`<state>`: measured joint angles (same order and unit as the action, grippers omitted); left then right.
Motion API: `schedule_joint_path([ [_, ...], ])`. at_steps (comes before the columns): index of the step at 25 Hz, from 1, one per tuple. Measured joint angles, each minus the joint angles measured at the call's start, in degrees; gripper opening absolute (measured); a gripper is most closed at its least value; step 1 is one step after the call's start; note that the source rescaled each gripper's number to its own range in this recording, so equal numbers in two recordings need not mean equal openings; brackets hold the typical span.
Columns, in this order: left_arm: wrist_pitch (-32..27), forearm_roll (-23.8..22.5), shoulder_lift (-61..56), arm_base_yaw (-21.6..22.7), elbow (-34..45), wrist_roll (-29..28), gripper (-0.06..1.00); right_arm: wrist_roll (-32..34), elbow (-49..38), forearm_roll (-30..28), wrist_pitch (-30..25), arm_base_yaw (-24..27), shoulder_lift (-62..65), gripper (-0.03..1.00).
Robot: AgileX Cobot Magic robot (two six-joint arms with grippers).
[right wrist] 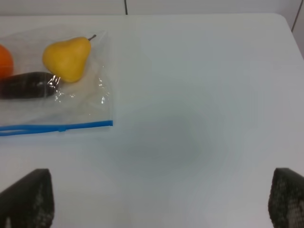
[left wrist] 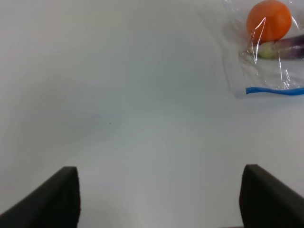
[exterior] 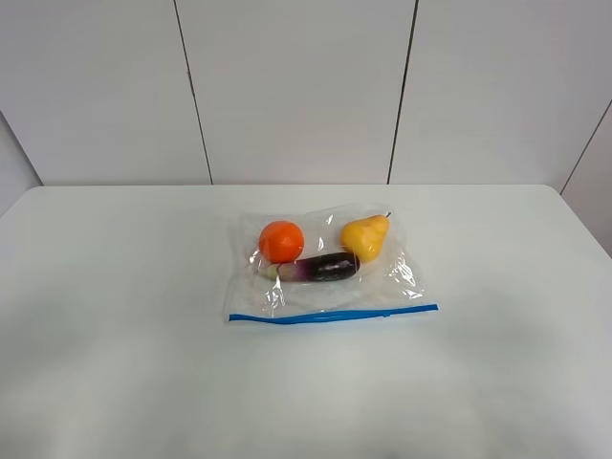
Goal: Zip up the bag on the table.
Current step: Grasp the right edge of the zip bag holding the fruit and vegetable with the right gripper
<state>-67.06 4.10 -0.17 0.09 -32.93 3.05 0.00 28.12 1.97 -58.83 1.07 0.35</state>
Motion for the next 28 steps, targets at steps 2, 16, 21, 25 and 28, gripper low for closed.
schedule_joint_path([
  [2,0.0,0.0,0.0,0.0,0.0,0.0,0.91,0.0,0.0,0.0,0.0,0.0,0.0,1.00],
  [16,0.0,0.0,0.0,0.0,0.0,0.0,0.91,0.0,7.4,3.2,1.7,0.0,-12.5,1.00],
  [21,0.0,0.0,0.0,0.0,0.0,0.0,0.91,0.0,15.9,6.3,3.0,0.0,-31.2,1.00],
  [25,0.0,0.0,0.0,0.0,0.0,0.0,0.91,-2.5,21.6,12.3,2.7,0.0,-46.5,1.00],
  [28,0.0,0.0,0.0,0.0,0.0,0.0,0.91,-8.2,25.6,18.8,2.7,0.0,-57.1,1.00],
])
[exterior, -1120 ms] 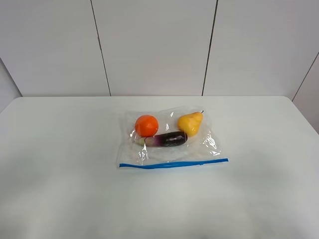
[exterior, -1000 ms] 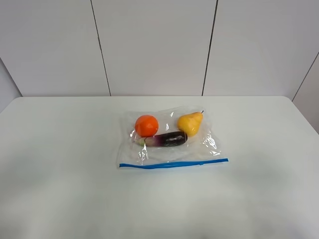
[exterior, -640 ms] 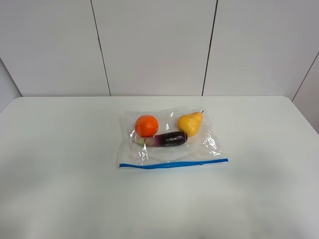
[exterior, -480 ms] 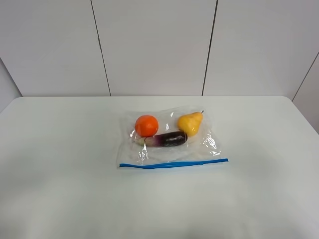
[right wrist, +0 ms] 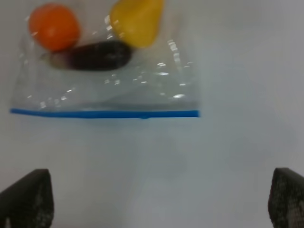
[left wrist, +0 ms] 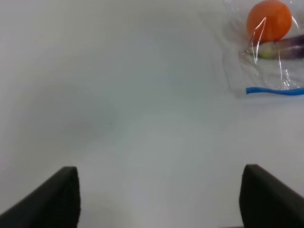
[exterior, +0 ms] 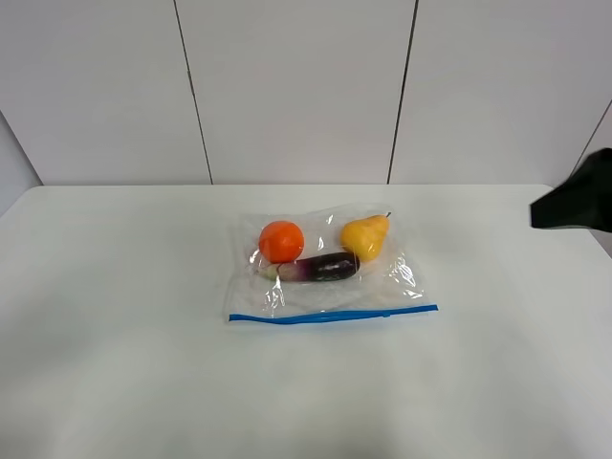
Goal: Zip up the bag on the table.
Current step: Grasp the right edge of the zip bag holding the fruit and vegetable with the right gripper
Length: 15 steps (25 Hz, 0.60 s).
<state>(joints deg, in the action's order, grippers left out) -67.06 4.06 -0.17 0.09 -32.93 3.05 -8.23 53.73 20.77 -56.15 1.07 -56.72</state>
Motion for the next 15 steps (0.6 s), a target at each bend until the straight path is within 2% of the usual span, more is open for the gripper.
schedule_joint_path([
  [5,0.0,0.0,0.0,0.0,0.0,0.0,0.91,-11.8,6.5,12.0,0.0,0.0,-15.7,1.00],
  [9,0.0,0.0,0.0,0.0,0.0,0.0,0.91,-17.5,9.8,18.7,-0.6,0.2,-25.8,1.00],
  [11,0.0,0.0,0.0,0.0,0.1,0.0,0.91,-19.7,10.1,20.7,-0.8,1.5,-29.8,1.00],
  [15,0.0,0.0,0.0,0.0,0.1,0.0,0.91,-25.2,10.1,25.3,-3.9,7.3,-35.1,0.97],
])
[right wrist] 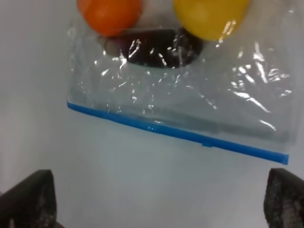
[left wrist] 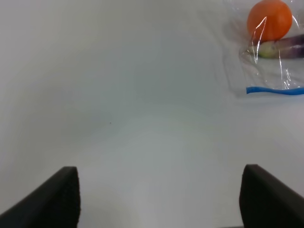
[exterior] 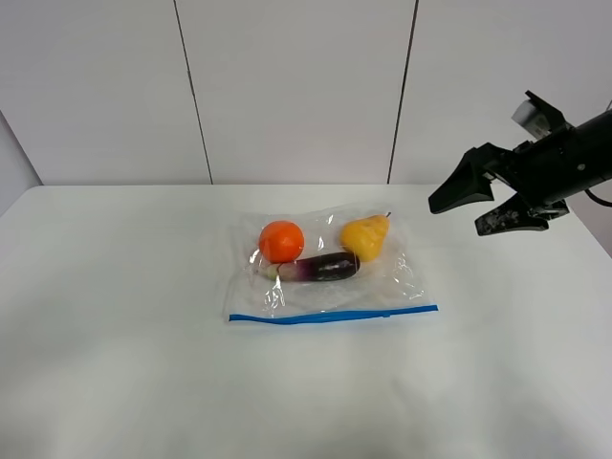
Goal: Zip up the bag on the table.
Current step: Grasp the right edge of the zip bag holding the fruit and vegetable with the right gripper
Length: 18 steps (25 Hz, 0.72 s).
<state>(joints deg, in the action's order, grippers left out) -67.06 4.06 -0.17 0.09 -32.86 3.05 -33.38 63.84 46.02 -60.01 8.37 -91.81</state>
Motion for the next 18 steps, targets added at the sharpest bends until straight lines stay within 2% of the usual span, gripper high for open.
schedule_joint_path([
  [3,0.0,0.0,0.0,0.0,0.0,0.0,0.91,-4.7,0.3,3.2,-3.3,4.4,-3.4,0.96],
  [5,0.0,0.0,0.0,0.0,0.0,0.0,0.91,-7.0,0.3,5.0,-4.9,5.6,-6.0,0.96],
  [11,0.0,0.0,0.0,0.0,0.0,0.0,0.91,-12.1,0.3,8.4,-6.0,5.7,-15.0,0.96],
  [18,0.0,0.0,0.0,0.0,0.0,0.0,0.91,-13.2,3.2,8.5,-5.7,5.7,-24.4,0.96],
])
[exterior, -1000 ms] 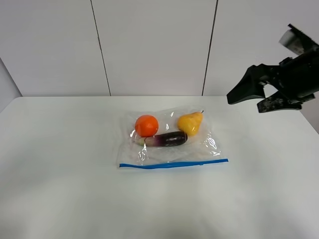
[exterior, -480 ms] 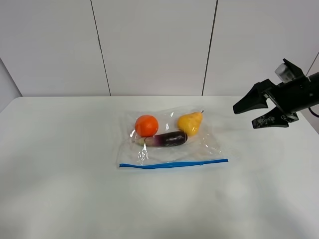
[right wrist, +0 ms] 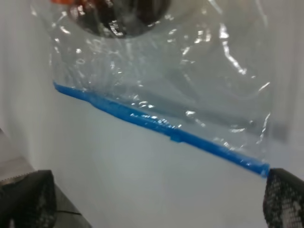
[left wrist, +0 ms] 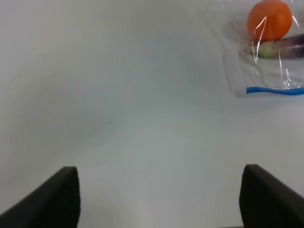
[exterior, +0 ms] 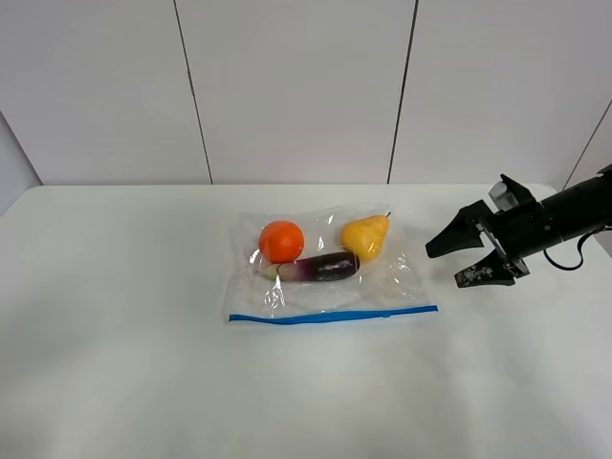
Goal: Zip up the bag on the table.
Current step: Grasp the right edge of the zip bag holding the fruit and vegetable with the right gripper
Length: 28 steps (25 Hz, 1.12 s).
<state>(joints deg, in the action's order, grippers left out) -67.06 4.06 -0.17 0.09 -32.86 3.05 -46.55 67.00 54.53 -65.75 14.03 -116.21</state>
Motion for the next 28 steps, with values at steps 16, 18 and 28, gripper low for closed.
schedule_joint_path([
  [16,0.0,0.0,0.0,0.0,0.0,0.0,0.91,-0.6,1.9,-2.2,1.1,-0.6,-6.9,0.96],
  [18,0.0,0.0,0.0,0.0,0.0,0.0,0.91,-0.6,1.9,-2.2,1.7,-1.1,-6.9,0.96],
  [28,0.0,0.0,0.0,0.0,0.0,0.0,0.91,-0.1,1.9,-2.7,3.0,-3.7,-6.9,0.95],
])
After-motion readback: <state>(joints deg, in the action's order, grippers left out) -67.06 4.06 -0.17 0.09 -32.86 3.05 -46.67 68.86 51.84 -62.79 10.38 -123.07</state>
